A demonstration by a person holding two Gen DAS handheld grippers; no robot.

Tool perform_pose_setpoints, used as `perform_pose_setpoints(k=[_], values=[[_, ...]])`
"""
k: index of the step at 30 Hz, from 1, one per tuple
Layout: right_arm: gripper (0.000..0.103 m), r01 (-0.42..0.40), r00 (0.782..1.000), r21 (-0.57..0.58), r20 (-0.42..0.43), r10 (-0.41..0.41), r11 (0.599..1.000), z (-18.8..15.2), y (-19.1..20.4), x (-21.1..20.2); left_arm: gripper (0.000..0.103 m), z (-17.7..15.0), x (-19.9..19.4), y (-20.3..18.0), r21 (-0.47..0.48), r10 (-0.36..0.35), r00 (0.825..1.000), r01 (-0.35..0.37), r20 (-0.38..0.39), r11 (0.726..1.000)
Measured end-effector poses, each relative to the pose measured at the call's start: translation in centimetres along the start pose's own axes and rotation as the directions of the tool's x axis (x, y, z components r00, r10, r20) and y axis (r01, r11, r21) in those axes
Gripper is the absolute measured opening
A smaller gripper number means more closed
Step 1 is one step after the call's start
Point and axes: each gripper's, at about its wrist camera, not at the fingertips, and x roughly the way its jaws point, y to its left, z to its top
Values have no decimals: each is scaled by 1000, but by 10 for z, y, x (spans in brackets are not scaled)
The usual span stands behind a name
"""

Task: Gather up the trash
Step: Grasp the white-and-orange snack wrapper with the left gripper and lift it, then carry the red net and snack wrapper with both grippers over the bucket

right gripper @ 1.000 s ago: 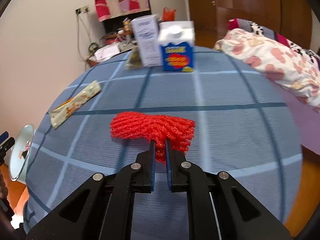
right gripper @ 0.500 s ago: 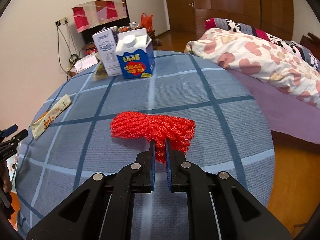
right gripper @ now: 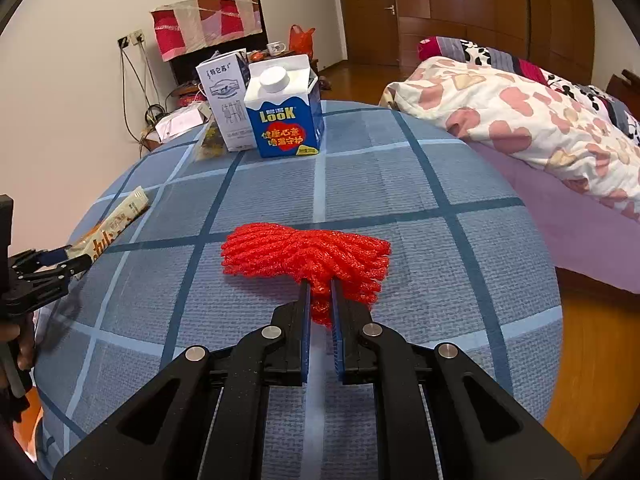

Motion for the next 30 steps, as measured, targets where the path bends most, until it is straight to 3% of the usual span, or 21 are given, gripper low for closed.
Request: perform_pose_setpoints(k=[4, 9, 20, 30], values=[[10, -5, 1000, -5, 2, 5, 1000, 0, 3, 0, 26, -2, -3, -6, 36, -12, 1000, 11, 13, 999], [10, -13, 1000, -8, 6, 13, 1000, -1, 5, -1, 13, -3, -5, -11, 62, -23, 999, 21, 31, 998], [10, -49, 998, -26, 37, 50, 998, -2, 21, -12, 9, -22, -38, 7, 36, -50, 996, 48, 72, 998], [10, -110, 991, -93, 66, 116, 990, 4, 66, -22, 9, -57, -89, 34, 22, -37, 991, 34, 130, 999]])
